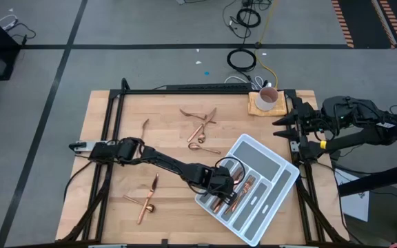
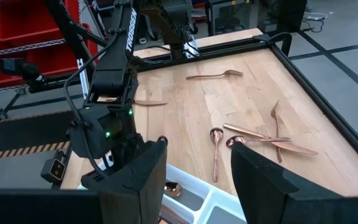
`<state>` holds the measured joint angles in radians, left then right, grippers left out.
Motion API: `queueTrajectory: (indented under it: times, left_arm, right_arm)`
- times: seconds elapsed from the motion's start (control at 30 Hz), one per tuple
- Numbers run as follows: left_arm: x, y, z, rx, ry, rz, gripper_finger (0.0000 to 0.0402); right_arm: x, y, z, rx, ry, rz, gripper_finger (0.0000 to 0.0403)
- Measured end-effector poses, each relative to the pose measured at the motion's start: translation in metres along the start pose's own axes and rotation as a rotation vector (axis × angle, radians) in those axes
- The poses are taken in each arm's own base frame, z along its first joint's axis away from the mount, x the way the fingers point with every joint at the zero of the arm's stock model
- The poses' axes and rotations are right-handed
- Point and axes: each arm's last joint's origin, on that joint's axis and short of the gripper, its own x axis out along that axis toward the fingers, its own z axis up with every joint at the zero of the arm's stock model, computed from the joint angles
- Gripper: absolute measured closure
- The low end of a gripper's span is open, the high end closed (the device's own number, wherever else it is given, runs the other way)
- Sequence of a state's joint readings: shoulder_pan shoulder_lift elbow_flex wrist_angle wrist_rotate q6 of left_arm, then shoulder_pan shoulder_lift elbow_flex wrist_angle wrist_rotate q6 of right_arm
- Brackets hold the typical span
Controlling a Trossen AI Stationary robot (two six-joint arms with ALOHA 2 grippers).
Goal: Sort silverware
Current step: Put the gold table knife into the cutlery tray with the other gold table knife
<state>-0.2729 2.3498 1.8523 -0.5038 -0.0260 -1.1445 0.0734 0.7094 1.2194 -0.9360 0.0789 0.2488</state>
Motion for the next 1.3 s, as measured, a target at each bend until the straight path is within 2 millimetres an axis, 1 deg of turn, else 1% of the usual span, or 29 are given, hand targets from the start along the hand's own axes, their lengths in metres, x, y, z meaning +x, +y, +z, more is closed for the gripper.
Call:
queueTrajectory:
  times: [0.03,0.5,0.7,0.77,1.1,1.2,1.3]
  left_arm:
    - [0.003,0.001,0.000,0.000,0.003,0.003,0.0364]
    - [0.005,0.004,0.002,0.043,0.048,-0.003,0.0363]
    - [0.005,0.003,0.003,0.054,0.042,-0.018,0.0320]
    - [0.005,0.003,0.003,0.074,0.040,-0.025,0.0312]
    - [0.004,0.002,0.003,0.117,0.068,-0.047,0.0306]
    - [0.000,0.003,0.007,0.135,0.074,-0.051,0.0305]
    - [-0.004,0.005,0.014,0.092,0.084,-0.055,0.0305]
  right_arm:
    - [0.000,0.000,0.000,0.000,0.000,0.000,0.0236]
    - [0.000,0.000,0.000,-0.026,0.002,0.000,0.0236]
    - [0.000,-0.001,-0.002,-0.028,0.024,-0.005,0.0236]
    - [0.000,-0.001,-0.003,-0.029,0.029,-0.006,0.0236]
    - [0.000,-0.001,-0.003,-0.028,0.028,-0.005,0.0236]
    - [0.000,-0.001,-0.003,-0.028,0.028,-0.005,0.0236]
    - [0.000,-0.001,-0.003,-0.028,0.028,-0.005,0.0236]
